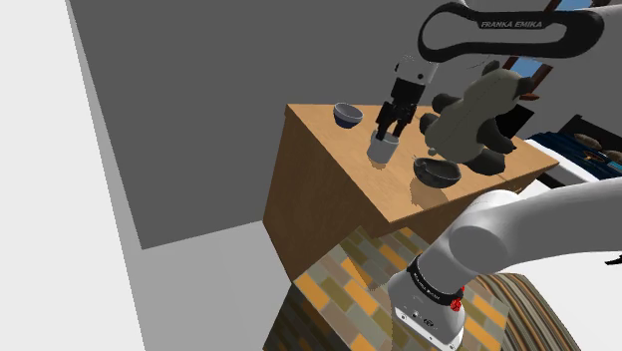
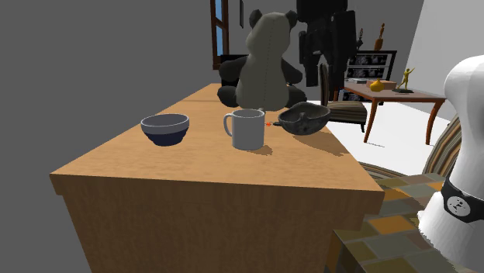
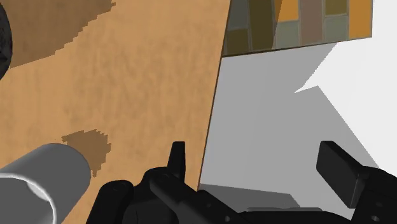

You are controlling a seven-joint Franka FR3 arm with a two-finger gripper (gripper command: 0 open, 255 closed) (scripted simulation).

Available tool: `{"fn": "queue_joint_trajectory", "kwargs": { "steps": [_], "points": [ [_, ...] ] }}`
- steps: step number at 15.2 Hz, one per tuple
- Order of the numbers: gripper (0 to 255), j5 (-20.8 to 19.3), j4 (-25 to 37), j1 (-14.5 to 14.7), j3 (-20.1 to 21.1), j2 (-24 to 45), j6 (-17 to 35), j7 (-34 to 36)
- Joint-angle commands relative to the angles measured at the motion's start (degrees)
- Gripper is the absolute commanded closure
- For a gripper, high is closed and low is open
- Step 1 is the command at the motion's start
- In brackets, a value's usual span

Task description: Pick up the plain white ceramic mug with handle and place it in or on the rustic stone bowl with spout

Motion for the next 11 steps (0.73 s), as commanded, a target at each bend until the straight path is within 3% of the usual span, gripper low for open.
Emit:
{"fn": "queue_joint_trajectory", "kwargs": {
  "steps": [1, 11],
  "points": [
    [0, -1.3, 0.3, -0.8, -1.8, 2.8, 3.2, -1.9],
    [0, -3.8, 5.8, -3.4, -10.1, 18.8, 17.0, -11.0]
  ]
}}
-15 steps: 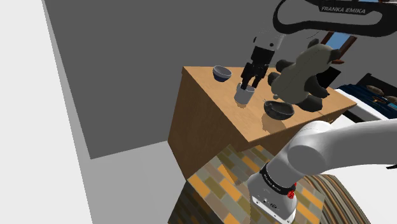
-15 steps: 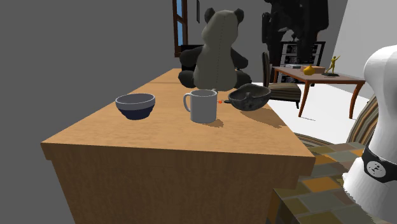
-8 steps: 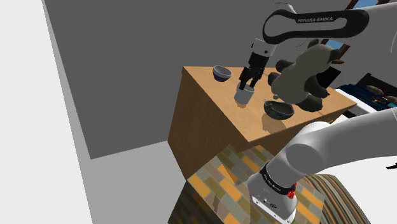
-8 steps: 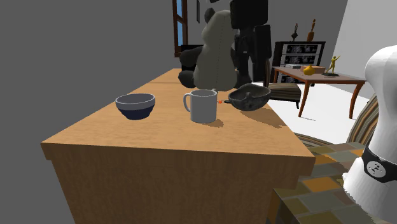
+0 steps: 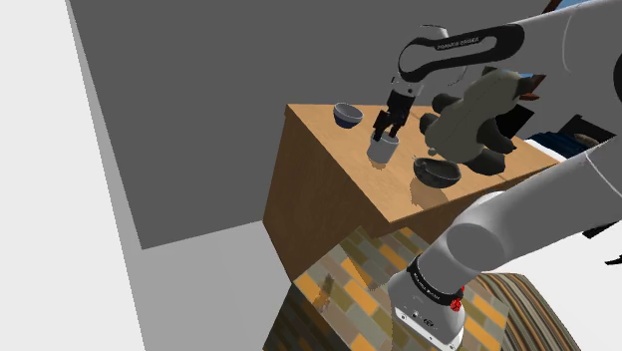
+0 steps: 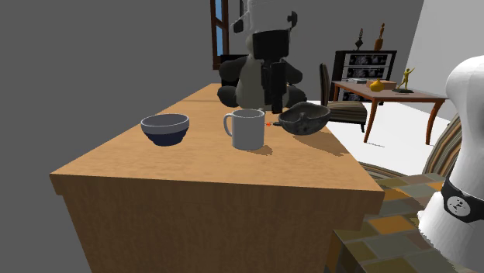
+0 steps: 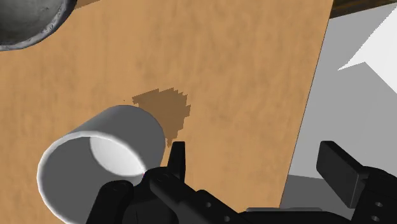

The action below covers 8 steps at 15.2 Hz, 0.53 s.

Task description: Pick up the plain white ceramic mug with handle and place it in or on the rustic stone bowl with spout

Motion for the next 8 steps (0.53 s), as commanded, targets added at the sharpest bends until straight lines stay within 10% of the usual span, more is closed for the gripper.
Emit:
{"fn": "queue_joint_trajectory", "kwargs": {
  "steps": [1, 8],
  "points": [
    [0, 0.3, 2.3, -0.4, -1.8, 4.1, 2.6, -2.3],
    [0, 3.2, 7.6, -1.6, -5.3, 14.4, 8.9, -8.2]
  ]
}}
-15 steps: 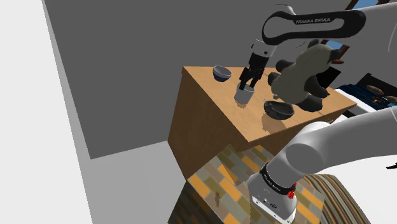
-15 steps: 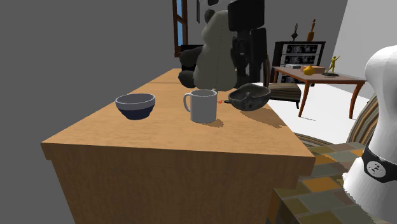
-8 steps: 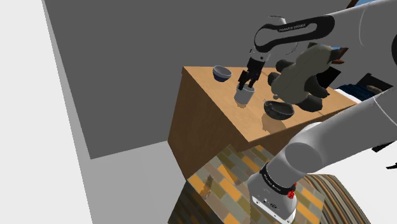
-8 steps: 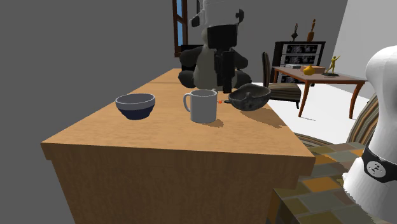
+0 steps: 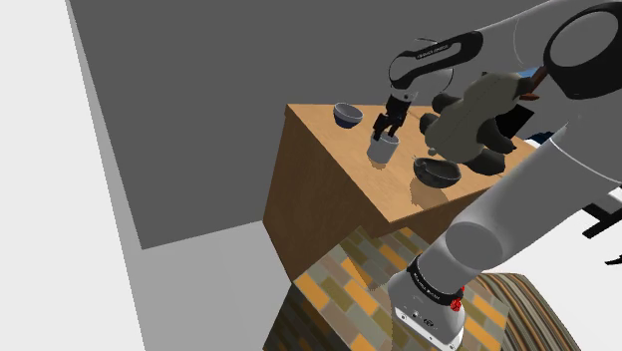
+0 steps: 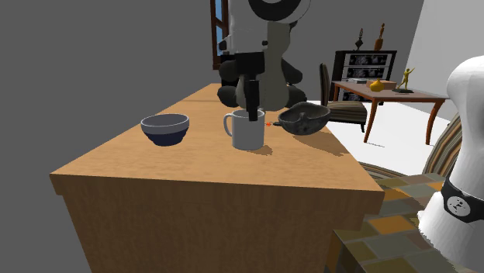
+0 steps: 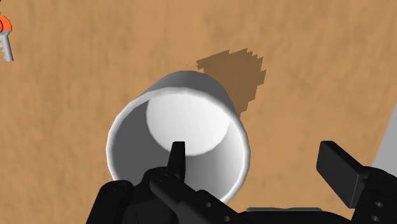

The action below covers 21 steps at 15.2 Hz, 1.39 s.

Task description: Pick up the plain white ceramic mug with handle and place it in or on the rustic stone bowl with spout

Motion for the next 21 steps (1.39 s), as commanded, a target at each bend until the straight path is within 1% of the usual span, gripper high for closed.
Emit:
{"fn": "queue_joint_trajectory", "kwargs": {
  "steps": [1, 6, 14, 15, 21],
  "points": [
    [0, 0.5, 0.0, -0.1, -0.2, 1.2, 1.3, -0.5],
    [0, 1.6, -2.1, -0.2, -0.5, 3.7, 5.7, -1.4],
    [0, 1.6, -2.1, -0.2, -0.5, 3.7, 5.7, -1.4],
    [255, 1.6, -2.1, -0.2, -0.5, 3.7, 5.7, -1.4],
    [255, 1.6, -2.1, -0.2, -0.5, 3.7, 5.6, -1.4]
  ]
}}
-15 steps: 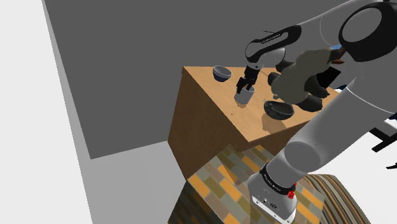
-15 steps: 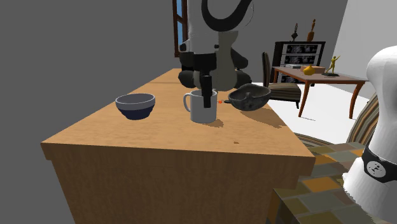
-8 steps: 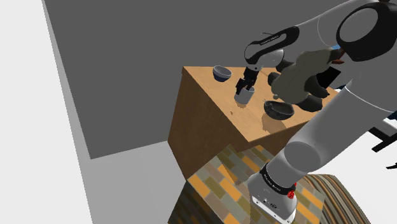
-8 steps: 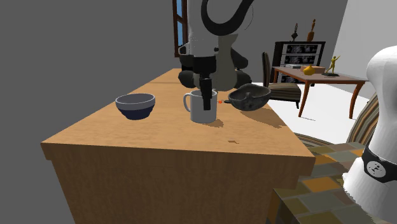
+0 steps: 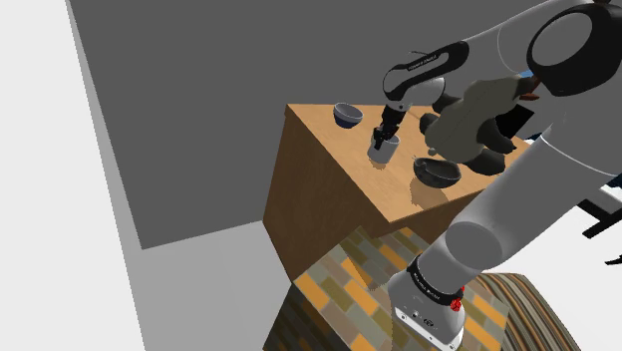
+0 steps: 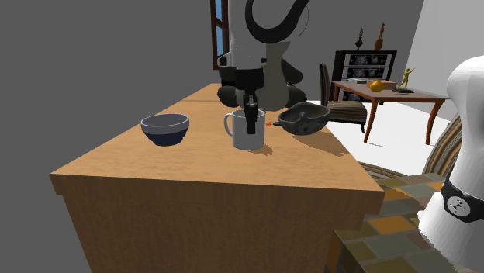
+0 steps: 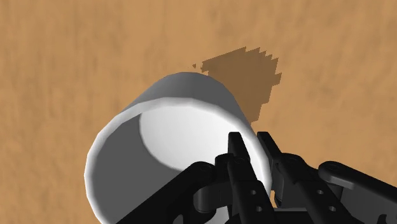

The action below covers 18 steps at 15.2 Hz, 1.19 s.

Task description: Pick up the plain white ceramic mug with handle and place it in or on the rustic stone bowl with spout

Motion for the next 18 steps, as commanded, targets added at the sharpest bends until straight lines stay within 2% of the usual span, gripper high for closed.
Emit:
{"fn": "queue_joint_trajectory", "kwargs": {
  "steps": [1, 3, 18],
  "points": [
    [255, 0.0, 0.0, 0.0, 0.0, 0.0, 0.0, 0.0],
    [255, 0.0, 0.0, 0.0, 0.0, 0.0, 0.0, 0.0],
    [255, -2.7, 6.0, 0.2, 0.7, -6.2, -11.8, 1.8]
  ]
}}
